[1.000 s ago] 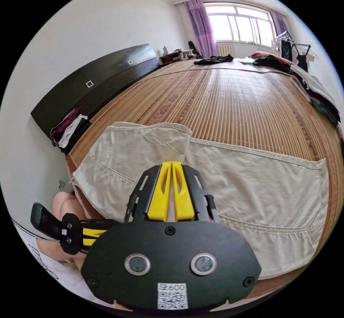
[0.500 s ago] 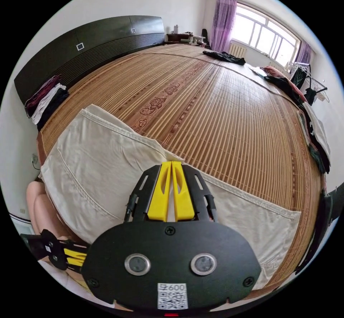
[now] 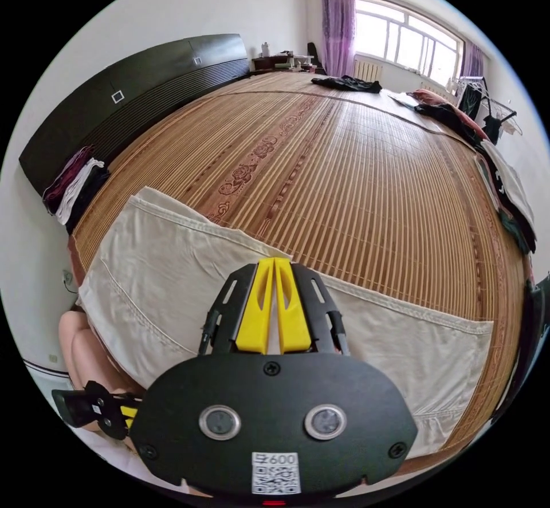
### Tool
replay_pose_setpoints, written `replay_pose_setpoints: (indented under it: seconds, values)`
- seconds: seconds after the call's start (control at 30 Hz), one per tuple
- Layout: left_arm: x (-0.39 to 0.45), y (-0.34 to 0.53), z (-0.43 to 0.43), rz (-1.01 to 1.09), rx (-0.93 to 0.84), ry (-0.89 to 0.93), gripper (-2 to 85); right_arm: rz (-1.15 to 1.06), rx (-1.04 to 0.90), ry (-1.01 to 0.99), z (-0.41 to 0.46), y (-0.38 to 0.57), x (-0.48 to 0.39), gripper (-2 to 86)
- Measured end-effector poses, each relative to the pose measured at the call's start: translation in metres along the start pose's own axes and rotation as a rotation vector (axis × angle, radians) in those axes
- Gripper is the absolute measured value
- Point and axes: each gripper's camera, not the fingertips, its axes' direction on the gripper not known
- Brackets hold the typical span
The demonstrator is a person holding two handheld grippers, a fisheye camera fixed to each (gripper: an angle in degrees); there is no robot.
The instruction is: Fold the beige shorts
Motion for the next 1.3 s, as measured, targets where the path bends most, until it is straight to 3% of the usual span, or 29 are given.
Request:
replay_pose_setpoints:
  seconds: [0.37, 0.53, 0.67, 0.97, 1.1, 1.17, 1.3]
  values:
    - [0.108, 0.035, 0.129, 0.025, 0.000, -0.032, 0.1, 0.028, 0.200, 0.010, -0.028, 0.006, 0.013, -0.8]
    - [0.146, 0.044, 0.183, 0.012, 0.003, -0.014, 0.1, 0.001, 0.128, -0.117, -0.008, -0.008, 0.023, -0.8]
    - [0.184, 0.048, 0.230, 0.016, 0.005, -0.020, 0.1, -0.080, -0.002, -0.055, 0.036, -0.011, 0.016, -0.8]
    - [0.254, 0.047, 0.327, 0.010, 0.020, -0.008, 0.1, -0.046, 0.080, -0.066, 0.073, 0.002, 0.042, -0.8]
    - [0.268, 0.037, 0.343, -0.022, 0.043, 0.034, 0.1, -0.089, 0.221, -0.015, 0.051, 0.022, 0.034, -0.8]
    - [0.267, 0.026, 0.326, -0.086, 0.101, -0.050, 0.1, -0.108, 0.286, -0.063, 0.031, 0.042, 0.030, -0.8]
    - [0.243, 0.004, 0.309, -0.225, 0.119, -0.150, 0.0, -0.137, 0.244, -0.123, 0.018, 0.071, 0.027, -0.8]
